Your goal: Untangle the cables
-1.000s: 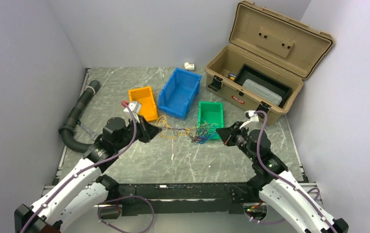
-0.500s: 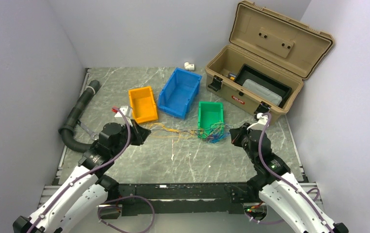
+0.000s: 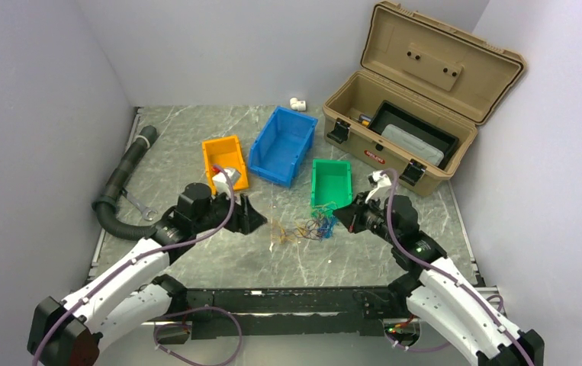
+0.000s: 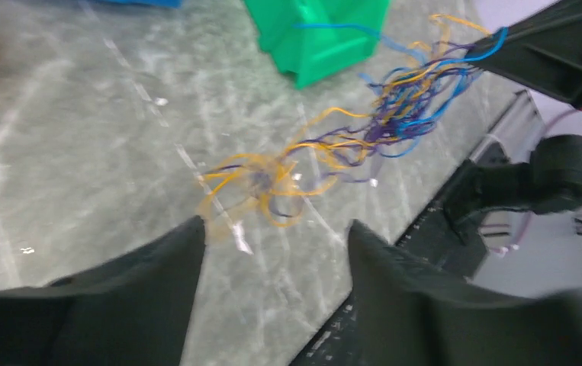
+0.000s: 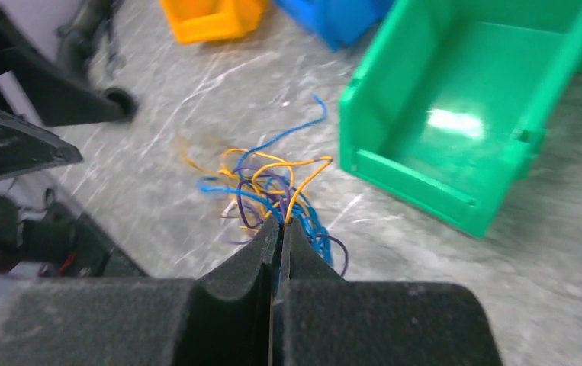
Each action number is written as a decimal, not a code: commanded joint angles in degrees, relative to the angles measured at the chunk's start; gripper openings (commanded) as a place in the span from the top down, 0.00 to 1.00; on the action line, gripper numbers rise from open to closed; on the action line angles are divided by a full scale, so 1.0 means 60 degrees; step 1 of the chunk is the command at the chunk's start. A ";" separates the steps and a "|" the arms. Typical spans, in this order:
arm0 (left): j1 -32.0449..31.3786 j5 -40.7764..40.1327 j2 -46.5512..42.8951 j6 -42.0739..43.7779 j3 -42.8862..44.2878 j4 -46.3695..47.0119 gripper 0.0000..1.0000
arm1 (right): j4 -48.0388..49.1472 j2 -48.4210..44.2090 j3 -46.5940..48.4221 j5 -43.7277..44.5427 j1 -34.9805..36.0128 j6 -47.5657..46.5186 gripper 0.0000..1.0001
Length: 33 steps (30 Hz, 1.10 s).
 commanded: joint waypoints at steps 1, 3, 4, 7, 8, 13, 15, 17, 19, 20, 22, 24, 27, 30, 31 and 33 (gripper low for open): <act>-0.1090 0.0479 0.0160 0.1073 0.0761 0.0681 0.17 | 0.1563 0.0358 0.0594 -0.2478 -0.0018 -0.0263 1.00; -0.1589 0.0307 0.0273 0.1341 0.0857 0.1021 0.10 | 0.1626 0.0473 0.0654 -0.2682 -0.0017 -0.0172 1.00; -0.1737 0.0319 0.0350 0.1396 0.0862 0.1266 0.08 | 0.1813 0.0487 0.0681 -0.2719 -0.0020 -0.0136 1.00; -0.2024 0.0711 0.0723 0.1509 0.0813 0.2367 0.06 | 0.1983 0.0525 0.0800 -0.2860 -0.0016 -0.0026 1.00; -0.2107 0.0815 0.0888 0.1502 0.0813 0.2698 0.06 | 0.2013 0.0547 0.0835 -0.2904 -0.0007 0.0022 1.00; -0.2525 0.0842 0.1917 0.1368 0.0912 0.4185 0.05 | 0.2069 0.0593 0.1084 -0.3141 -0.0017 0.0251 1.00; -0.2681 0.0840 0.2430 0.1266 0.1062 0.4598 0.04 | 0.2167 0.0525 0.1157 -0.3233 -0.0021 0.0442 1.00; -0.2855 0.0878 0.2914 0.1180 0.1241 0.4992 0.04 | 0.2366 0.0425 0.1158 -0.3377 -0.0009 0.0695 1.00; -0.3025 0.0895 0.3414 0.1014 0.1363 0.5489 0.03 | 0.2609 0.0369 0.1106 -0.3501 -0.0023 0.0953 1.00; -0.3081 0.1001 0.3645 0.0900 0.1425 0.5824 0.03 | 0.2720 0.0353 0.1075 -0.3553 -0.0012 0.1082 1.00; -0.3166 0.1197 0.4052 0.0526 0.1478 0.6584 0.05 | 0.2768 0.0351 0.1050 -0.3631 -0.0016 0.1201 1.00; -0.3162 0.1344 0.4379 -0.0018 0.1376 0.7659 0.24 | 0.2622 0.0273 0.1031 -0.3567 -0.0015 0.1176 1.00; -0.2915 0.0994 0.4350 -0.0665 0.1069 0.8101 0.96 | 0.1814 -0.0059 0.1116 -0.2769 -0.0008 0.0987 1.00; -0.2281 0.0773 0.3752 -0.1068 0.0283 0.8318 1.00 | 0.0286 -0.0468 0.1336 -0.0947 -0.0020 0.0717 1.00; -0.2025 0.0866 0.3541 -0.1155 0.0060 0.8268 1.00 | -0.0325 -0.0575 0.1420 -0.0125 -0.0032 0.0693 1.00; -0.1466 0.1163 0.3063 -0.1201 -0.0216 0.7788 1.00 | -0.1605 -0.0771 0.1578 0.1927 -0.0025 0.0896 1.00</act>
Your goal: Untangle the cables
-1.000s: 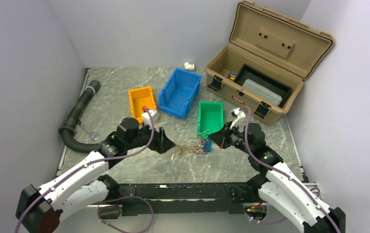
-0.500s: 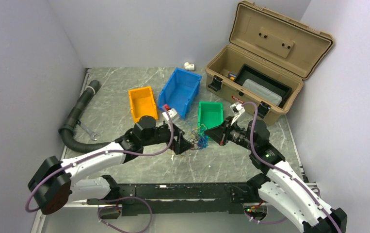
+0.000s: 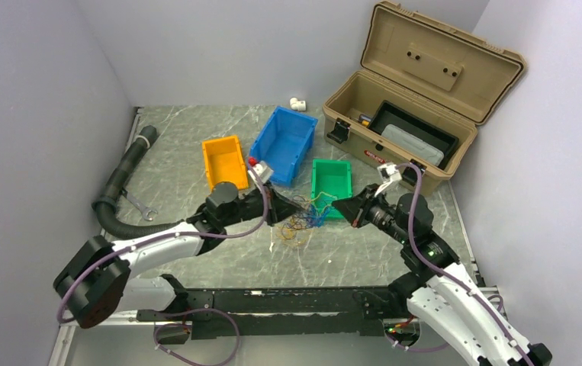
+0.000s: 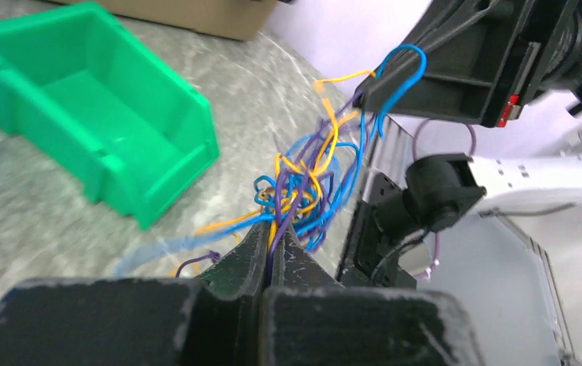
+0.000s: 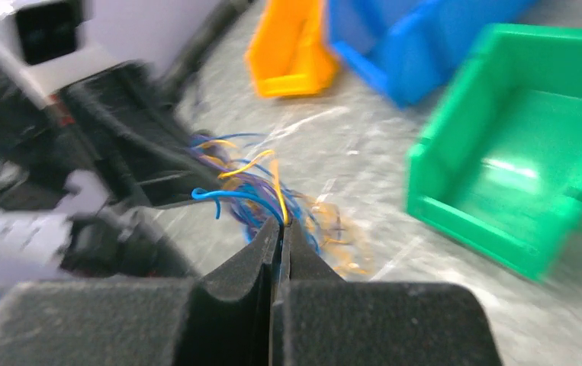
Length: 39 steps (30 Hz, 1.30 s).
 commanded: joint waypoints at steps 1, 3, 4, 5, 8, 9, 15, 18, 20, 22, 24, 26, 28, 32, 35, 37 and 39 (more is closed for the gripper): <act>0.1222 0.0229 -0.1192 -0.0540 -0.0653 0.0038 1.00 | -0.2956 -0.0523 0.0765 0.5297 -0.0092 0.0315 1.00; 0.1577 0.0186 -0.1827 -0.0400 -0.0918 -0.0701 1.00 | -0.4013 -0.0703 0.0903 0.6968 -0.0085 0.0818 1.00; 0.1682 0.0058 -0.2172 -0.0307 -0.1080 -0.1014 1.00 | -0.4266 -0.0872 0.0882 0.7382 -0.0083 0.0887 1.00; 0.1747 -0.0097 -0.2528 -0.0204 -0.1256 -0.1318 1.00 | -0.4343 -0.1045 0.0848 0.7489 -0.0090 0.0861 1.00; 0.1792 -0.0628 -0.3575 0.0099 -0.1525 -0.2426 1.00 | -0.4020 -0.1528 0.0576 0.7183 -0.0084 0.0712 1.00; 0.1786 -0.0750 -0.3784 0.0152 -0.1559 -0.2685 1.00 | -0.3847 -0.1640 0.0479 0.6959 -0.0083 0.0664 1.00; 0.1787 -0.0450 -0.4207 0.0285 -0.1464 -0.3029 1.00 | -0.2083 -0.1200 0.0349 0.3647 -0.0092 -0.0174 1.00; 0.1789 -0.0099 -0.4062 0.0374 -0.1304 -0.2989 1.00 | -0.1264 -0.0744 0.0407 0.2129 -0.0090 -0.0280 1.00; 0.1761 0.0065 -0.3967 0.0370 -0.1243 -0.2906 1.00 | -0.0953 -0.0498 0.0476 0.1571 -0.0101 -0.0294 1.00; 0.1697 0.0316 -0.3840 0.0380 -0.1212 -0.2646 0.98 | -0.0702 -0.0286 0.0526 0.0975 -0.0083 -0.0347 1.00; 0.1542 0.0564 -0.3628 0.0502 -0.1119 -0.2514 0.68 | -0.0373 -0.0178 0.0564 0.0516 -0.0083 -0.0291 1.00; 0.1264 0.0726 -0.3329 0.0748 -0.0897 -0.2482 0.57 | -0.0207 -0.0052 0.0628 0.0335 -0.0090 -0.0193 1.00; 0.0847 0.0465 -0.2966 0.1000 -0.0559 -0.2819 0.29 | -0.0187 0.0080 0.0727 0.0238 -0.0082 -0.0179 1.00; -0.0056 -0.0337 -0.2288 0.1638 0.0192 -0.3235 0.01 | 0.0048 0.0302 0.0840 -0.0171 -0.0086 -0.0118 1.00; -0.0374 -0.0349 -0.1644 0.1863 0.0738 -0.3076 0.01 | 0.0145 0.0376 0.0940 -0.0363 -0.0082 -0.0051 1.00; -0.0537 -0.0284 -0.1218 0.1888 0.0928 -0.2759 0.01 | 0.0148 0.0390 0.1005 -0.0386 -0.0083 -0.0019 1.00; -0.0666 -0.0326 -0.0765 0.1891 0.1093 -0.2424 0.01 | 0.0158 0.0379 0.1096 -0.0429 -0.0083 -0.0004 1.00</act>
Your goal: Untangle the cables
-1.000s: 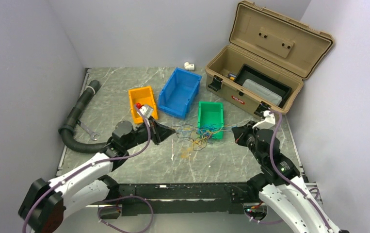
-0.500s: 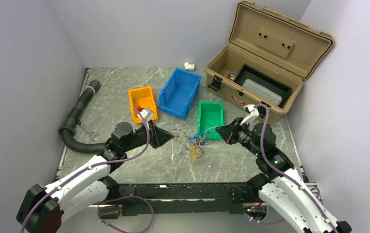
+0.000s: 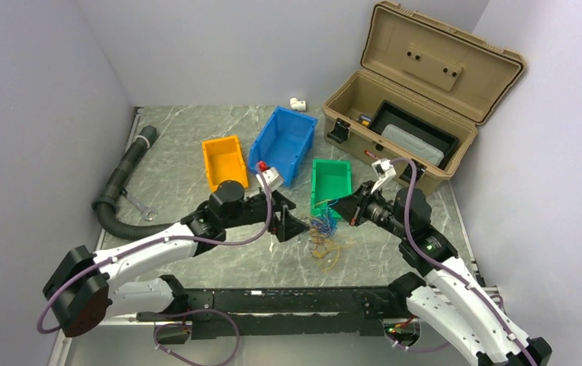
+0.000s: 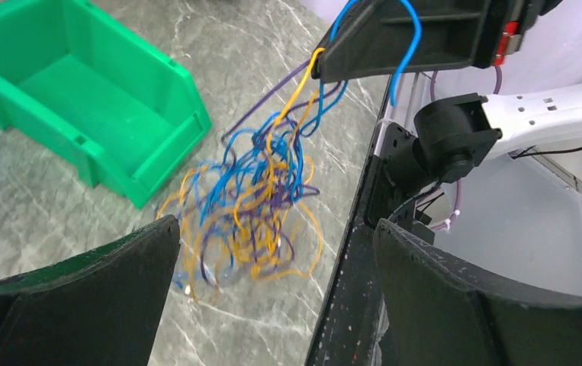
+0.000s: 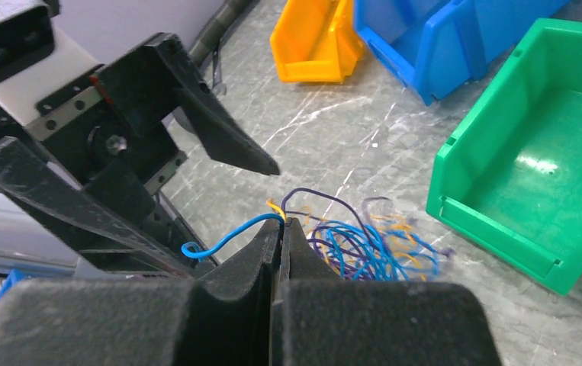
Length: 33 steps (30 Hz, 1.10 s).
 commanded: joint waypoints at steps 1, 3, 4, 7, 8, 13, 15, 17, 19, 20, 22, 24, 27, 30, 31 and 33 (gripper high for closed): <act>-0.0312 -0.0186 0.0859 0.0403 0.0623 0.0875 0.01 | 0.0735 -0.0059 0.0645 -0.0435 -0.0023 0.0103 1.00; -0.0451 -0.0334 0.1320 0.0491 0.0787 0.1130 0.01 | 0.0748 -0.0056 0.0739 -0.0539 -0.0026 0.0181 1.00; -0.0543 -0.0424 0.1587 0.0562 0.0850 0.1284 0.00 | 0.0772 -0.0051 0.0768 -0.0573 -0.0018 0.0231 1.00; -0.0687 -0.0137 0.2519 0.0432 0.0928 0.2385 0.01 | 0.0829 -0.0105 0.0845 -0.0555 -0.0021 0.0329 1.00; -0.0702 0.0212 0.2836 0.0260 0.0957 0.2769 0.02 | 0.0781 -0.0174 0.0871 -0.0373 -0.0032 0.0341 1.00; -0.0784 0.1014 0.3472 -0.0619 0.0332 0.4929 0.74 | -0.0604 -0.0715 0.1322 0.1717 -0.0022 -0.0034 1.00; -0.0775 0.0605 0.3105 -0.0570 -0.0264 0.5032 1.00 | -0.1456 -0.0909 0.1649 0.3215 -0.0020 -0.0365 1.00; -0.0739 0.0344 0.2655 -0.0350 -0.0640 0.4661 1.00 | -0.2267 -0.1084 0.1972 0.4622 -0.0022 -0.0625 1.00; -0.0635 0.0172 0.2191 -0.0118 -0.0916 0.3969 1.00 | -0.2954 -0.1266 0.2254 0.6052 -0.0024 -0.0771 1.00; -0.0560 0.0117 0.1947 -0.0082 -0.1094 0.3706 1.00 | -0.3212 -0.1365 0.2355 0.6678 -0.0019 -0.0868 1.00; -0.0304 0.0054 0.1450 -0.0207 -0.1512 0.3442 1.00 | -0.3598 -0.1494 0.2553 0.7711 -0.0021 -0.1015 1.00; 0.0044 0.0200 0.1031 -0.0373 -0.1850 0.3315 1.00 | -0.3748 -0.1584 0.2667 0.8258 -0.0022 -0.1129 1.00; 0.0368 0.0343 0.0462 -0.0322 -0.1951 0.2707 1.00 | -0.3445 -0.1622 0.2591 0.7741 -0.0023 -0.1438 1.00; 0.0402 0.0239 -0.0057 -0.0162 -0.1783 0.2040 1.00 | -0.2934 -0.1439 0.2314 0.6166 -0.0026 -0.1691 1.00; 0.0412 0.0307 -0.0189 -0.0151 -0.1676 0.1907 1.00 | -0.2726 -0.1313 0.2229 0.5329 -0.0026 -0.1816 0.99; 0.0431 0.0533 -0.0384 -0.0149 -0.1422 0.1695 1.00 | -0.2284 -0.0987 0.2033 0.3838 -0.0024 -0.1852 0.73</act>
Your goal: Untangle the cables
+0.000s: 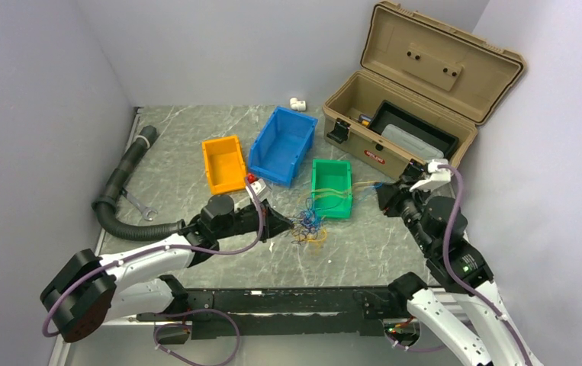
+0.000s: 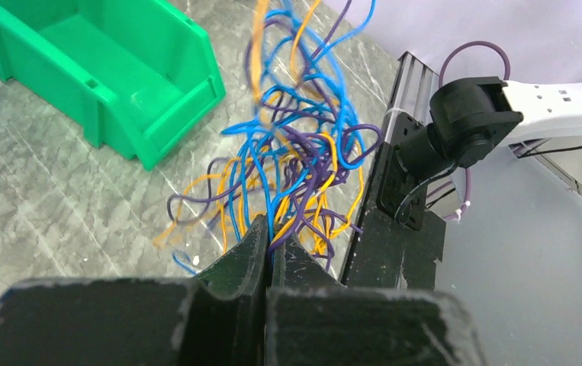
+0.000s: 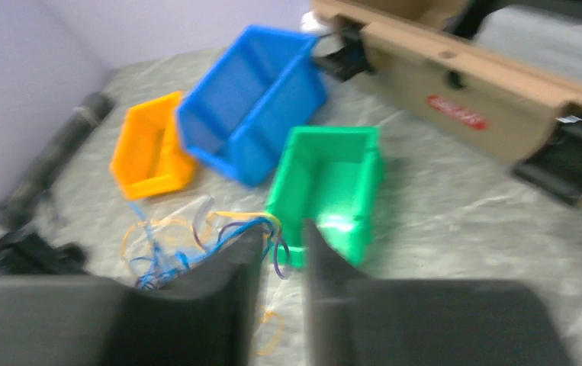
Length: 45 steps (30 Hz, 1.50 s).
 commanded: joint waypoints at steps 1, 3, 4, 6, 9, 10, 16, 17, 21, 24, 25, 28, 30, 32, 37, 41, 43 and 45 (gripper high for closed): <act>0.0038 0.0424 -0.0597 0.0163 0.0597 -0.0793 1.00 | 0.1227 0.0662 -0.0250 -0.3000 -0.0021 -0.0560 0.55; 0.0050 0.0670 -0.0655 0.0111 0.0822 -0.0911 1.00 | 0.1378 0.1105 -0.0350 -0.4179 -0.0028 -0.0614 0.27; 0.0062 0.0810 -0.0703 0.0073 0.0893 -0.0892 1.00 | 0.1461 0.1276 -0.0424 -0.4958 -0.0018 -0.0600 0.24; 0.0095 0.1011 -0.0790 -0.0011 0.0969 -0.0836 1.00 | 0.1804 0.1446 -0.0756 -0.5987 -0.0021 -0.0584 0.23; 0.0134 0.1291 -0.0959 -0.0142 0.0985 -0.0727 1.00 | 0.2762 0.1352 -0.1542 -0.7767 -0.0026 -0.0390 0.21; 0.0159 0.1416 -0.1017 -0.0166 0.0987 -0.0701 1.00 | 0.3210 0.1296 -0.1877 -0.8348 -0.0021 -0.0266 0.20; 0.0170 0.2379 -0.1017 -0.0369 0.1162 -0.0354 1.00 | 0.5800 0.1201 -0.3307 -1.0350 -0.0021 0.0477 0.21; 0.0167 0.2483 -0.0987 -0.0425 0.1212 -0.0317 1.00 | 0.6166 0.1187 -0.3417 -1.0598 -0.0013 0.0584 0.21; 0.0166 0.2600 -0.0948 -0.0481 0.1354 -0.0336 1.00 | 0.7389 0.1333 -0.3672 -1.1437 -0.0008 0.1035 0.23; 0.0166 0.2660 -0.0928 -0.0573 0.1432 -0.0243 1.00 | 0.7526 0.1506 -0.3663 -1.1430 -0.0019 0.1015 0.29; 0.0166 0.2709 -0.0889 -0.0628 0.1448 -0.0168 1.00 | 0.7592 0.1546 -0.3687 -1.1403 -0.0019 0.1010 0.33; 0.0166 0.2736 -0.0801 -0.0717 0.1495 -0.0146 1.00 | 0.7866 0.1624 -0.3707 -1.1372 -0.0006 0.1105 0.48; 0.0163 0.2673 -0.0802 -0.0754 0.1483 -0.0160 1.00 | 0.7896 0.1631 -0.3696 -1.1229 -0.0010 0.1151 0.60; 0.0166 0.2348 -0.0878 -0.0711 0.1470 -0.0295 1.00 | 0.7354 0.1561 -0.3599 -1.0742 -0.0006 0.0974 0.87; 0.0398 -0.0907 -0.1957 -0.0432 0.1416 -0.2627 1.00 | 0.3956 0.0815 -0.3012 -0.5714 -0.0008 0.0660 1.00; 0.0611 -0.3094 -0.2614 -0.0424 0.1557 -0.4724 1.00 | 0.2219 -0.0009 -0.2845 -0.1885 -0.0006 0.1065 1.00; 0.0680 -0.4404 -0.2966 -0.0676 0.1610 -0.5860 1.00 | 0.1447 -0.0317 -0.2710 -0.0402 -0.0008 0.1378 1.00; 0.0746 -0.5664 -0.3411 -0.0909 0.1463 -0.6516 1.00 | 0.0774 -0.0519 -0.2534 0.0731 -0.0007 0.1716 1.00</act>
